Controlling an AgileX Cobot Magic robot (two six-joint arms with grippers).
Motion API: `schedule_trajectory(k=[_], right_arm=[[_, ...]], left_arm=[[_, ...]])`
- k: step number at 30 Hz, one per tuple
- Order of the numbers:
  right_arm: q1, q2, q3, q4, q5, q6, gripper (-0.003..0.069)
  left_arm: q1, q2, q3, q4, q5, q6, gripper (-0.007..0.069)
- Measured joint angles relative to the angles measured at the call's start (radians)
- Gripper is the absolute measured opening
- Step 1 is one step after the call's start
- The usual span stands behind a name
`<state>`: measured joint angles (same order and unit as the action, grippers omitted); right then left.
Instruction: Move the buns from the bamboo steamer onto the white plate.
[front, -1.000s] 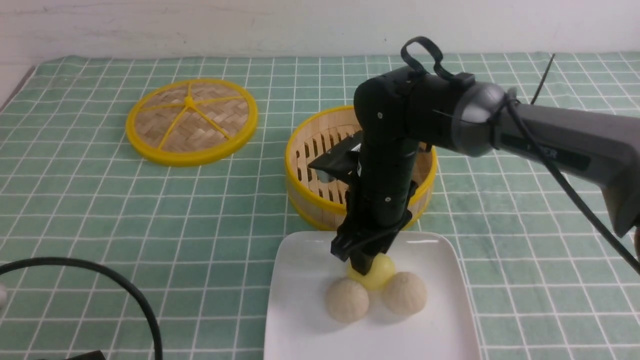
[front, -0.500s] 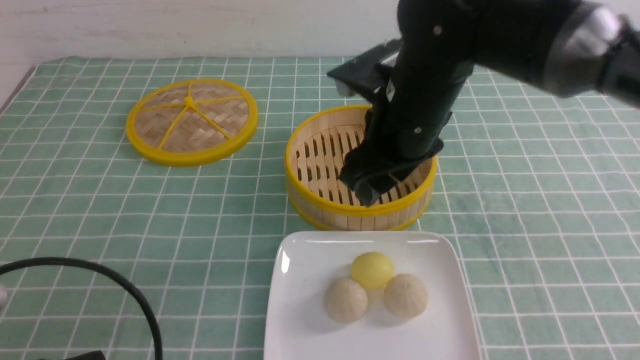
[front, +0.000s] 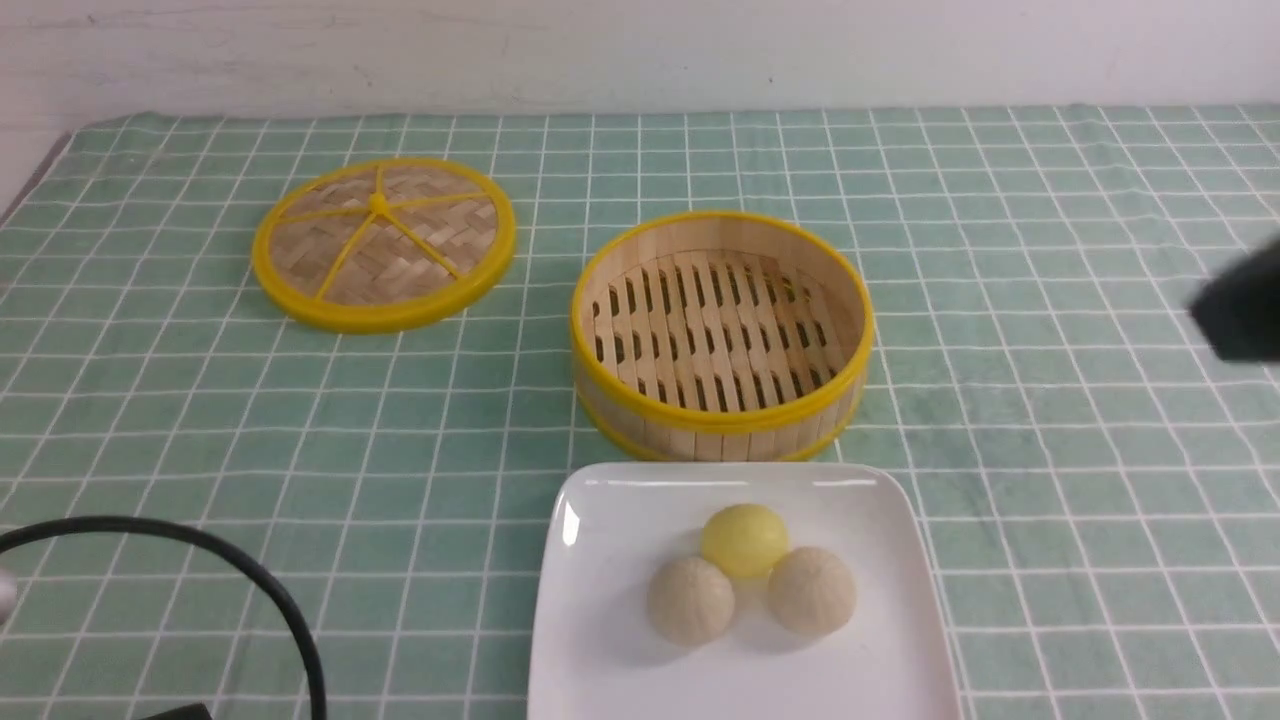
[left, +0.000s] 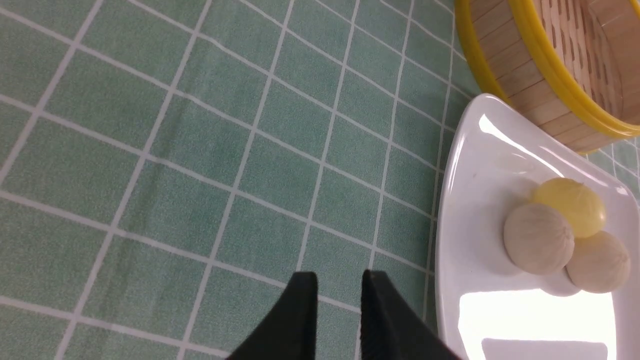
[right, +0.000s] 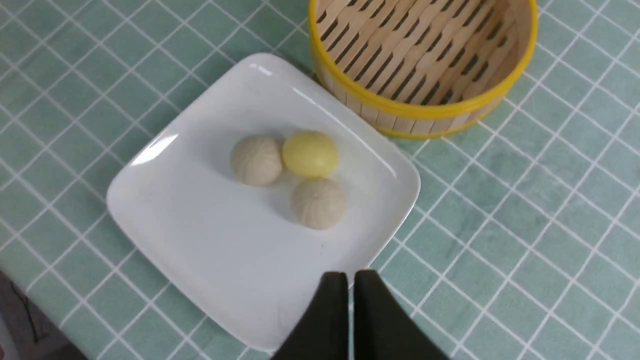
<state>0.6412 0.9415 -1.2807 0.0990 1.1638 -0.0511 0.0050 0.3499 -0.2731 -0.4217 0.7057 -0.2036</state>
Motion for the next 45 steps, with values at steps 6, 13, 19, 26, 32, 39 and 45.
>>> schedule_trajectory(k=[6,13,19,26,32,39,45], right_arm=[[0.000,-0.470,0.563,0.128,-0.692,-0.089,-0.0015],[0.000,-0.683,0.841,0.164,-0.927,-0.173,-0.0015],[0.000,-0.677,0.844,0.119,-0.885,-0.181,-0.0013],[0.000,-0.676,0.844,0.116,-0.851,-0.181,-0.0008],[0.000,-0.675,0.844,0.113,-0.848,-0.181,-0.0006],[0.000,-0.675,0.844,0.113,-0.848,-0.181,-0.0004],[0.000,-0.678,0.859,0.109,-0.852,-0.181,0.0000]], left_arm=[[0.000,0.000,0.000,0.000,0.000,0.000,0.0166],[0.000,0.000,0.000,0.000,-0.001,0.000,0.0170],[0.000,0.000,0.000,0.000,-0.001,0.000,0.0177],[0.000,0.000,0.000,0.000,-0.001,0.000,0.0181],[0.000,0.000,0.000,0.000,-0.001,0.000,0.0191],[0.000,0.000,0.000,0.000,-0.001,0.000,0.0194],[0.000,0.000,0.000,0.000,-0.001,0.000,0.0195]])
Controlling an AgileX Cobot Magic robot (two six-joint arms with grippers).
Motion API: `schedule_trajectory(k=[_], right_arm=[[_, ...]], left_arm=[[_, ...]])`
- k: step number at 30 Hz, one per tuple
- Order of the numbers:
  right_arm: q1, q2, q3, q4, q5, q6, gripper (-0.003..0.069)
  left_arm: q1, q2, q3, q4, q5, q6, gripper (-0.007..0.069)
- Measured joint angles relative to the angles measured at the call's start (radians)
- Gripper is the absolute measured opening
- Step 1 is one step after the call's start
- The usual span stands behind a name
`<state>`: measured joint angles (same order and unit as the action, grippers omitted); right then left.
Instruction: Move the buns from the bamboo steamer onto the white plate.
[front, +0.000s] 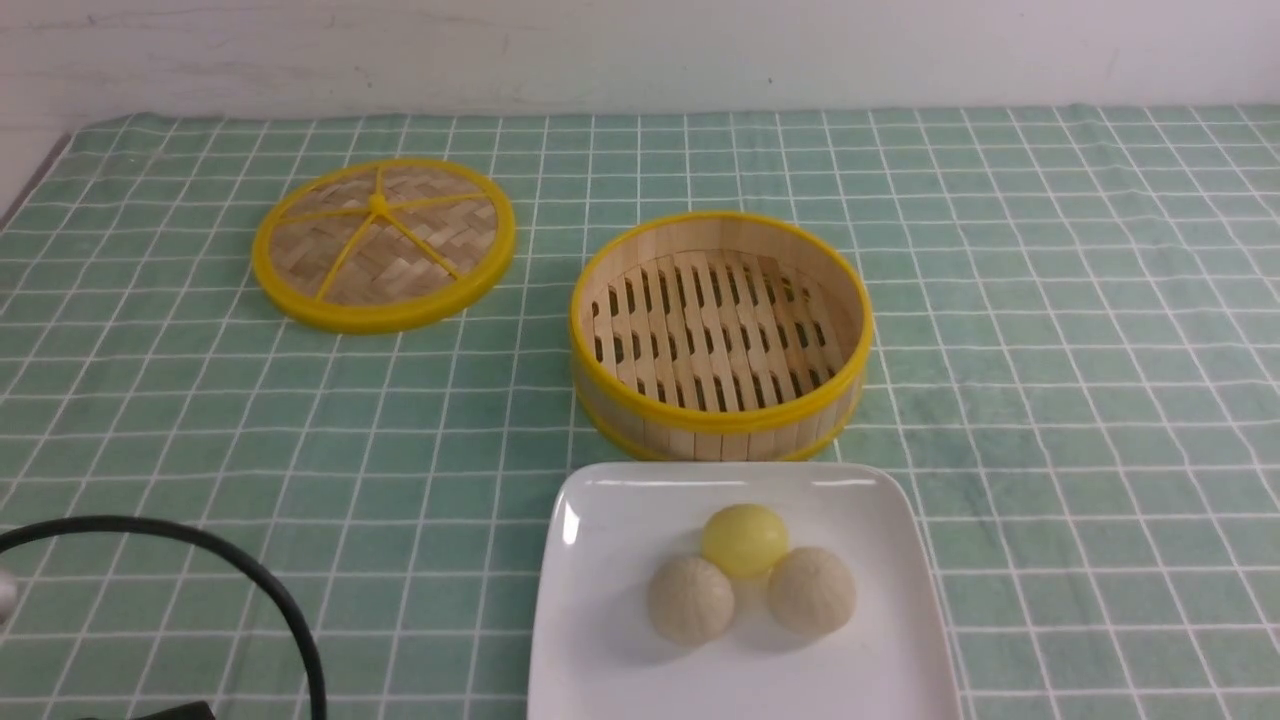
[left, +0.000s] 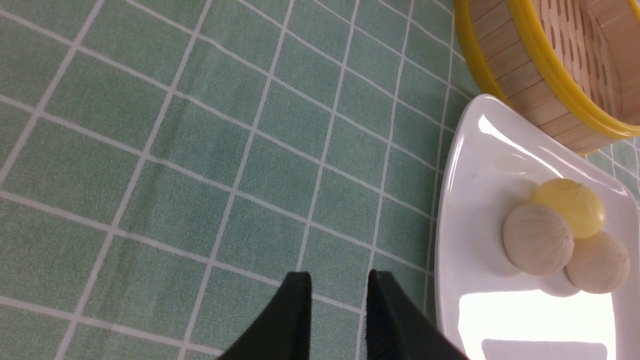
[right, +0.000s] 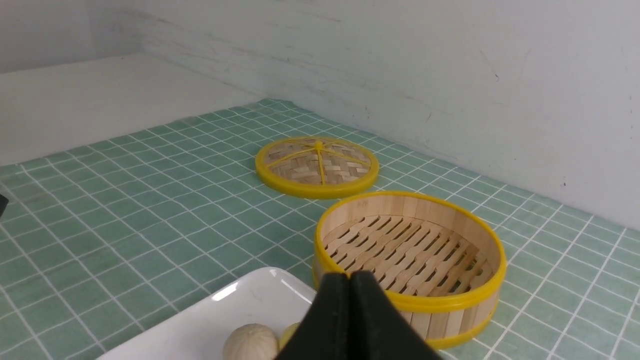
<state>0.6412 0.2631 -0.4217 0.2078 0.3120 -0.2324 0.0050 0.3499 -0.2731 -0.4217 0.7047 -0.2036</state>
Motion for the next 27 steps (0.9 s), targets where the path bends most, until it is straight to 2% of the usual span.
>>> schedule_trajectory(k=[4,6,13,21,27], right_arm=[[-0.017,-0.044,0.086,-0.020,-0.004,0.000,0.0001],[-0.058,-0.072,0.151,-0.048,-0.004,0.000,0.0001],[-0.331,-0.212,0.381,-0.171,0.009,0.000,0.0006],[-0.539,-0.273,0.441,-0.191,0.039,0.000,0.0013],[-0.646,-0.273,0.440,-0.191,0.044,0.000,0.0017]], left_arm=[[0.000,0.000,0.000,0.000,0.000,0.000,0.0199],[0.000,0.000,0.000,0.000,0.000,0.000,0.0200],[0.000,0.000,0.000,0.000,0.000,0.000,0.0202],[0.000,0.000,0.000,0.000,0.001,0.000,0.0205],[0.000,0.000,0.000,0.000,0.002,0.000,0.0205]])
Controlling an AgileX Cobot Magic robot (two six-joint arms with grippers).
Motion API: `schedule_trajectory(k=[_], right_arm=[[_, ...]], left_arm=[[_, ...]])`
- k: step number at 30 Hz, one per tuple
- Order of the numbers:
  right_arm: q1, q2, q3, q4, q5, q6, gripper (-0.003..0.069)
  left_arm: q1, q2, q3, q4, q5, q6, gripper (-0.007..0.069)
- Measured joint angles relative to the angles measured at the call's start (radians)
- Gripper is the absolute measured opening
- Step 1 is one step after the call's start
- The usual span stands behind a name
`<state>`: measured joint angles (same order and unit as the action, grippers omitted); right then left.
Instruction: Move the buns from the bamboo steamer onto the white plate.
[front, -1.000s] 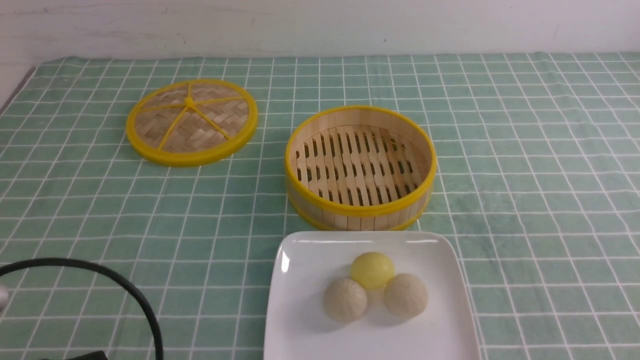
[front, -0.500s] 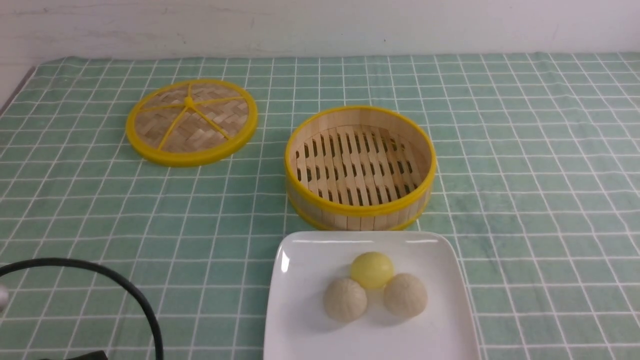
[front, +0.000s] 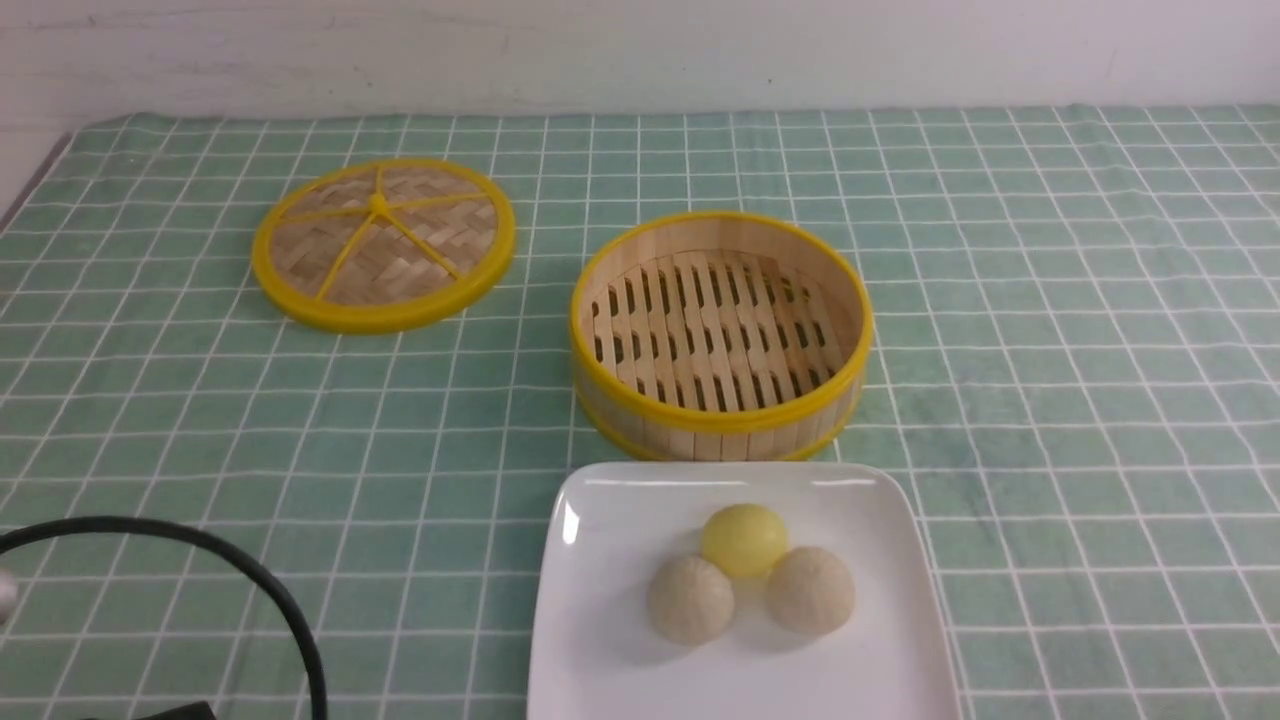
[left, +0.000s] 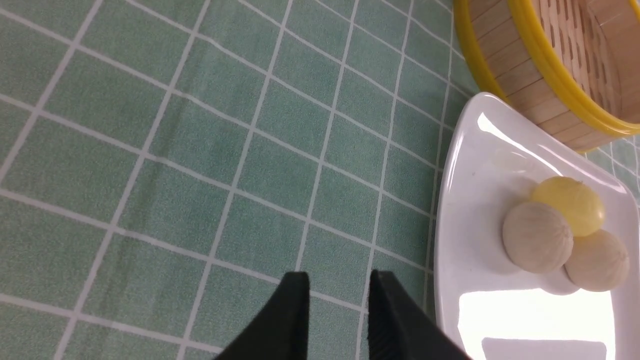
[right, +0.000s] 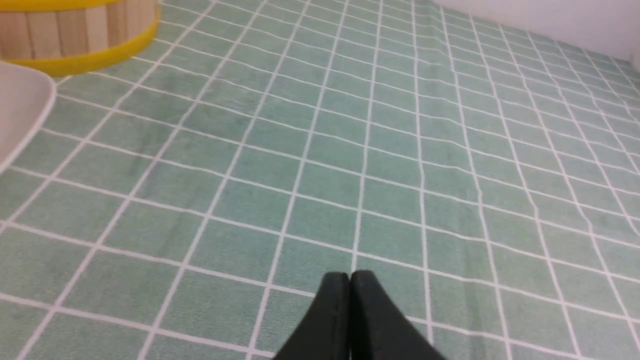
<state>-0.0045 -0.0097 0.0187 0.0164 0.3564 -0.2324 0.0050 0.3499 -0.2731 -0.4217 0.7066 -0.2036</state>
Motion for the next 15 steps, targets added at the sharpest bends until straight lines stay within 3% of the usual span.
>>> schedule_trajectory(k=[4,15], right_arm=[[-0.025,0.000,0.000,0.000,0.001,0.000,0.0020],[0.027,0.000,0.000,0.000,0.004,0.000,0.0033]], left_arm=[[0.000,0.000,0.000,0.000,0.000,0.000,0.0209],[0.000,0.000,0.000,0.000,0.001,0.000,0.0218]])
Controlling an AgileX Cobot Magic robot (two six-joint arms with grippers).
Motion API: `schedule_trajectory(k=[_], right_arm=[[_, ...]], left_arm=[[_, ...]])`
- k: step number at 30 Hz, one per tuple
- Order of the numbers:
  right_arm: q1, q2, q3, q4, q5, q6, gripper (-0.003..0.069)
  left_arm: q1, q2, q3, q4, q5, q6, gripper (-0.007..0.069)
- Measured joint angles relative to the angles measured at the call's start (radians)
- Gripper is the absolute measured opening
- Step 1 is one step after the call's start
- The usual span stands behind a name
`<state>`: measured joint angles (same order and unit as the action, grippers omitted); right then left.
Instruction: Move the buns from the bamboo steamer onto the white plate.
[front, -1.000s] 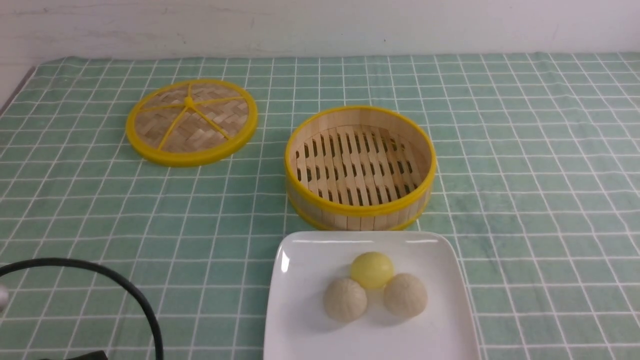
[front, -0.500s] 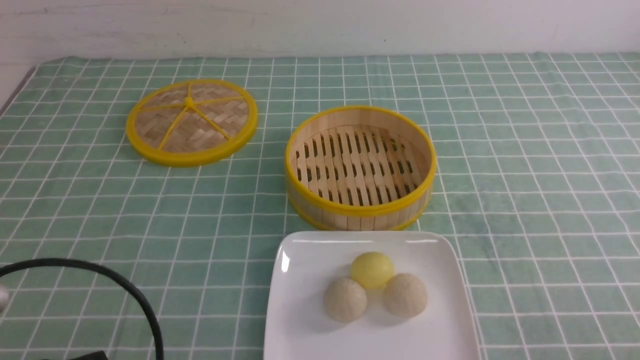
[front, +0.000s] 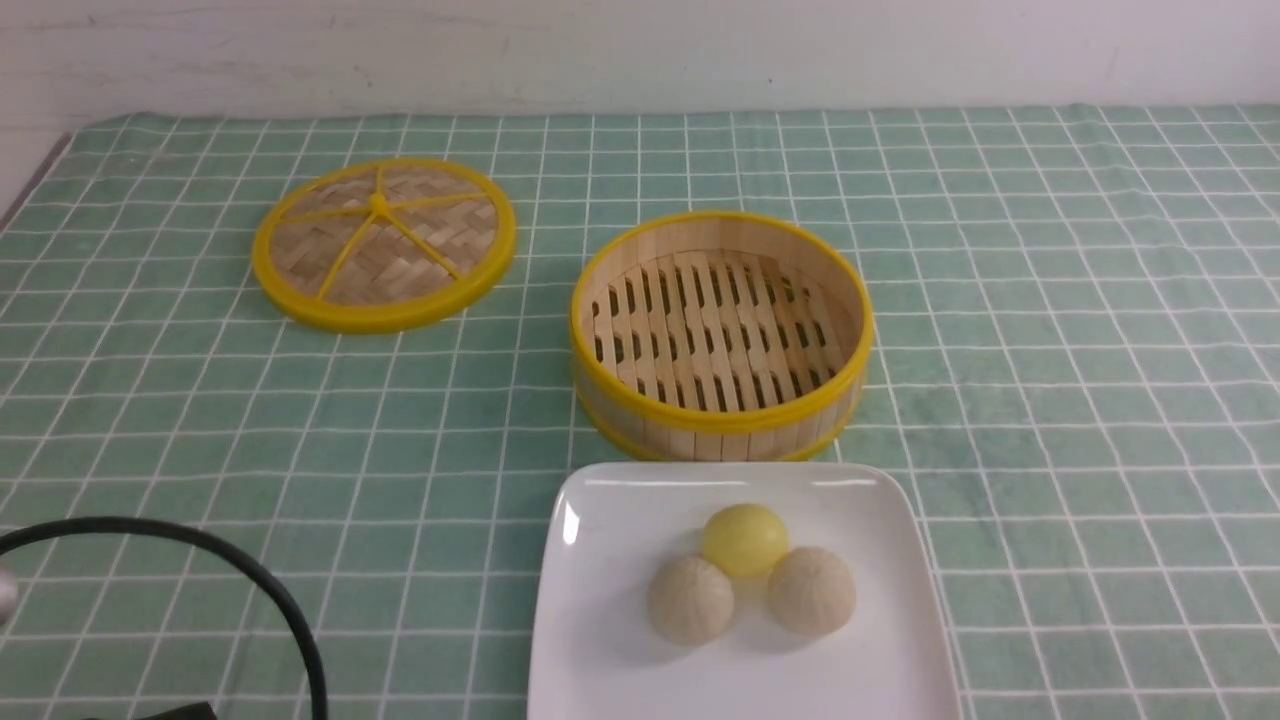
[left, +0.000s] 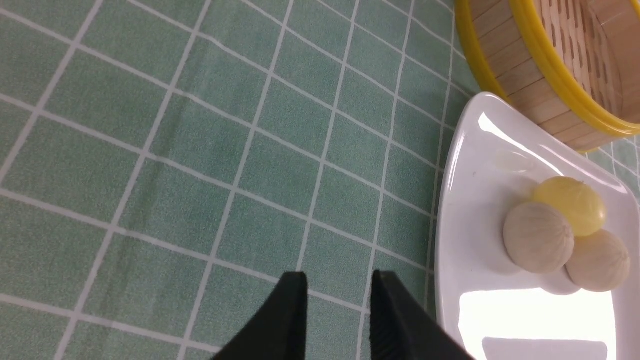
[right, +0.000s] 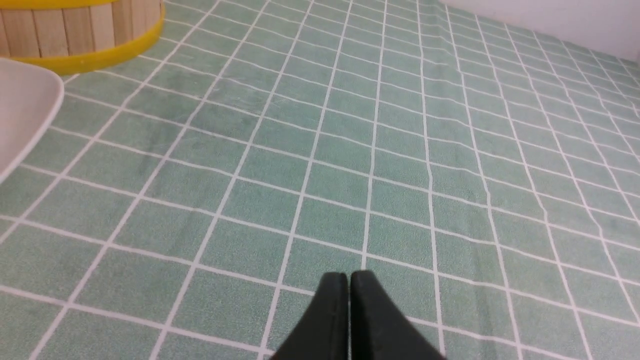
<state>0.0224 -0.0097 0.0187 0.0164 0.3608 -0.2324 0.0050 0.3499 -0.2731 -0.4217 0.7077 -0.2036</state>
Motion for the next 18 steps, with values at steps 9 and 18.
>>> schedule_trajectory(k=[9,18], right_arm=[[0.000,0.000,-0.003,0.005,0.018,0.000,0.0046],[0.000,0.000,-0.003,0.061,0.014,0.081,0.0050]], left_arm=[[0.000,0.000,0.000,0.000,0.000,0.000,0.0226],[0.000,0.000,0.000,0.000,0.001,0.000,0.0236]])
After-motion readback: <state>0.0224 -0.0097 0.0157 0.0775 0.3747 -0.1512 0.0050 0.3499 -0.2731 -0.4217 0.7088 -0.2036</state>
